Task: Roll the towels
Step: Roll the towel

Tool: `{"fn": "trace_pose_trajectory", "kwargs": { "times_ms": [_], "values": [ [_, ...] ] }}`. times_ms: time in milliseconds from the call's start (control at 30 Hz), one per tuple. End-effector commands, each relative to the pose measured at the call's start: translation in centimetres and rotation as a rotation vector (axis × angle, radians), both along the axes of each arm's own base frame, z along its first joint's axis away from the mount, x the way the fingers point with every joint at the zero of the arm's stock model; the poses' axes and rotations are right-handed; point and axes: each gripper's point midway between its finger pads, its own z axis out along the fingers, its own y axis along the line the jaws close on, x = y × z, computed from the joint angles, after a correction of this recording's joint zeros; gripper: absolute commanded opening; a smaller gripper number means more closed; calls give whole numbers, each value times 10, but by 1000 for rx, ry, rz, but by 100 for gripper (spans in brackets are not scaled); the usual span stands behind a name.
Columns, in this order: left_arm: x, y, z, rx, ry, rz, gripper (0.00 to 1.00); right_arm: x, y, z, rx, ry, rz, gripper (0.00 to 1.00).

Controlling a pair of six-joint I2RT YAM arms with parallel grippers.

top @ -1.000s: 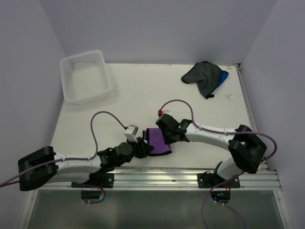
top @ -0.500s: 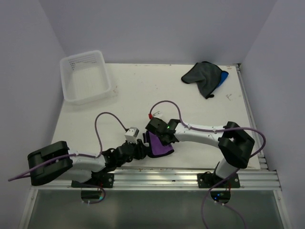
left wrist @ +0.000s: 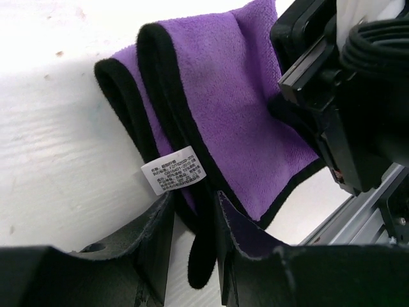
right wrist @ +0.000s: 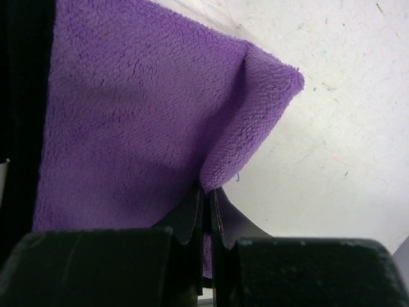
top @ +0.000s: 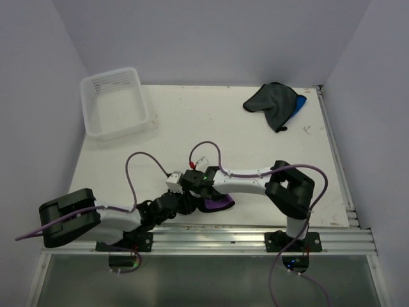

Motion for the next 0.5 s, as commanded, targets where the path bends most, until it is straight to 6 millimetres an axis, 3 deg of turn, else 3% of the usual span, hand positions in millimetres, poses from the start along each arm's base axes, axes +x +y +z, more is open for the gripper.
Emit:
{"fn": "trace_pose_trajectory", "kwargs": {
  "times_ms": [0, 167, 233, 267, 333, 467],
  "values": [
    [2, 9, 10, -85, -8, 58, 34, 3, 6, 3, -23, -50, -35, 1],
    [-3, 37, 8, -106, 25, 135, 38, 1, 10, -4, -9, -46, -42, 2],
    [1, 41, 22, -143, 2, 167, 42, -1, 11, -7, -22, -47, -36, 3],
    [0, 46, 18, -116, 16, 182, 43, -1, 11, -8, -29, -48, -34, 5],
    [4, 51, 32, -154, -1, 221, 47, -1, 10, -9, -59, -59, -30, 11],
    [4, 66, 39, -172, 12, 279, 49, -4, 12, -15, -87, -59, -15, 23]
  ]
}}
